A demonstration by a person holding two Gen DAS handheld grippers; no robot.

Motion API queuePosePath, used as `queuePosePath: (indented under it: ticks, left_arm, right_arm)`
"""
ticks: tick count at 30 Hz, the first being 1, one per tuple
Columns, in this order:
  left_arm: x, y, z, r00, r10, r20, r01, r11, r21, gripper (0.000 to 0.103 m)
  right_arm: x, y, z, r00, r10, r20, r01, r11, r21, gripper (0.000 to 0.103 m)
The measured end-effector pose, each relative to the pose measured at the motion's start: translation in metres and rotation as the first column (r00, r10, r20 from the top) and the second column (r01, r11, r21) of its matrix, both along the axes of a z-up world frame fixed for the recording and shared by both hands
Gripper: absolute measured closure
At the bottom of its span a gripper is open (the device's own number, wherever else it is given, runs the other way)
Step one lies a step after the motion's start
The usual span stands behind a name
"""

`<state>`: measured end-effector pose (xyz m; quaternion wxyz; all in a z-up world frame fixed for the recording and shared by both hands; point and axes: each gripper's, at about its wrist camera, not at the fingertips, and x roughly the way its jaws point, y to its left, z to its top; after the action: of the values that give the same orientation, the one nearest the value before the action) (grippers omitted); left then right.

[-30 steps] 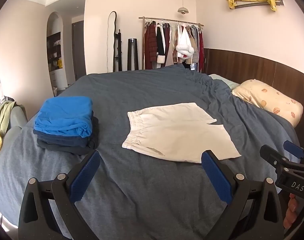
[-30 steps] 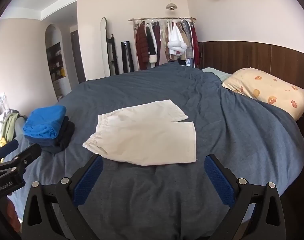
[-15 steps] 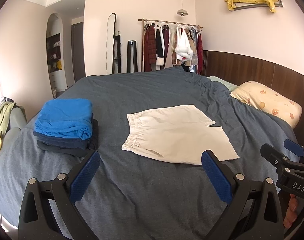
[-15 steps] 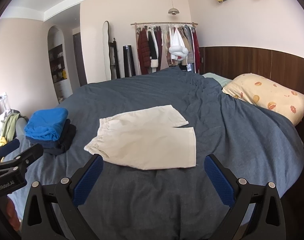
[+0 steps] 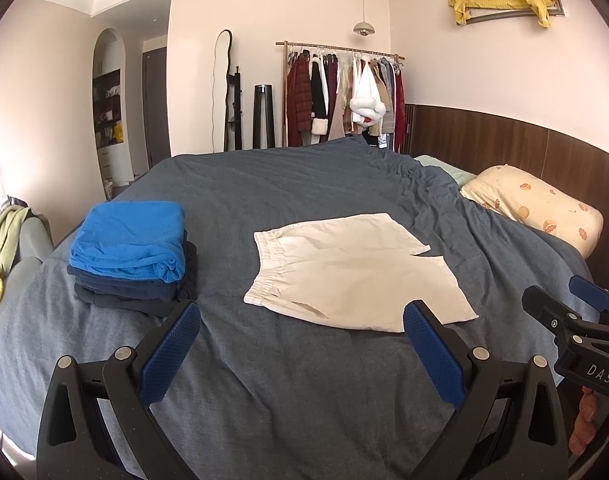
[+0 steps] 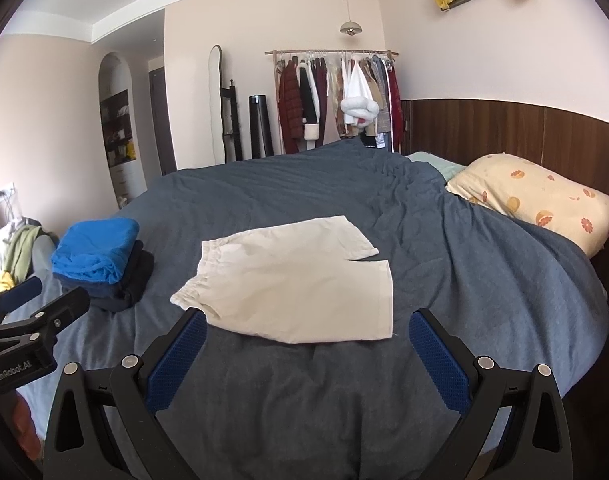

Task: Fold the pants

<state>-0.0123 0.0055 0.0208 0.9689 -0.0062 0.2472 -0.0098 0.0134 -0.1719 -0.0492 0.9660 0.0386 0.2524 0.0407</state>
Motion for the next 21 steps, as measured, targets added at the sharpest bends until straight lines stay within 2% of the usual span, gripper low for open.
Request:
queuePosePath:
  ticks: [21]
  left_arm:
    - [-0.0011,0.0021,0.0014,1.000,-0.001,0.006,0.001,1.000,-0.002,0.000]
  right_arm:
    - [-0.0003,0.0018,0.0003,1.000,0.001,0.000,-0.001,1.000,-0.006,0.001]
